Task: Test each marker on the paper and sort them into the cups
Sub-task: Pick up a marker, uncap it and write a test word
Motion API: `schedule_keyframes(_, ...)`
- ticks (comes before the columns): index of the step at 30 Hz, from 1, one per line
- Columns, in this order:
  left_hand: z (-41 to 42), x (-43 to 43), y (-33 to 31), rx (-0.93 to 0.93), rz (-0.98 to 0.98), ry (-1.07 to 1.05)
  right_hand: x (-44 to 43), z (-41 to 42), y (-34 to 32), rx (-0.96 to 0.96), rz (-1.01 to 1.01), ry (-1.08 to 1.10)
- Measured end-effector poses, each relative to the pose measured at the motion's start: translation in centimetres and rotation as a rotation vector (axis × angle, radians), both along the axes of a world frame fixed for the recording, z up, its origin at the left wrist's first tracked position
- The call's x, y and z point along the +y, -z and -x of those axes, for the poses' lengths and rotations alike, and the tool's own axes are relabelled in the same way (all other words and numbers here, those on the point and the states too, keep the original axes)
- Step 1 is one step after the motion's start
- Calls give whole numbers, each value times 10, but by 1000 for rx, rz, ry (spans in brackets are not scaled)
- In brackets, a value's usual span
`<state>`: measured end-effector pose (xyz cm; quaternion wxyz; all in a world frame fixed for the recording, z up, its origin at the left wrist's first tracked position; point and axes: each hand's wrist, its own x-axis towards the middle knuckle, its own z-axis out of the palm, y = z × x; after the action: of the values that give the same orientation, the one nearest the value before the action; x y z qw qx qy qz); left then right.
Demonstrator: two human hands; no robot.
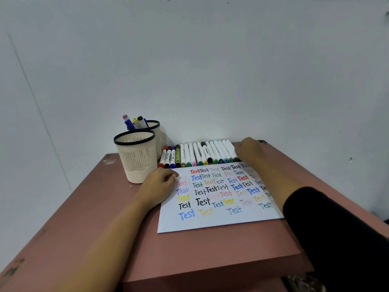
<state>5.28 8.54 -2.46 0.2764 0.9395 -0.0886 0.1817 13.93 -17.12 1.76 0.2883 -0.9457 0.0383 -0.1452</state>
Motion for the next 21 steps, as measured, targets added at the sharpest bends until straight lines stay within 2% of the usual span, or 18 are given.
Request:
schedule_keyframes(3, 0, 0, 0, -17, -13, 30, -10, -18, 9, 102, 77, 6)
schedule_keyframes(9, -3, -1, 4, -11, -102, 70, -9, -26, 11, 122, 222, 3)
schedule_keyframes(13, -1, -3, 5, -31, -120, 75, -7, -30, 11, 147, 249, 22)
schedule_keyframes(19, 1, -5, 6, -61, -123, 71, -6, -26, 17, 67, 108, 122)
schedule_keyframes(21, 1, -5, 6, -65, -129, 64, -5, -21, 16, -3, -38, 161)
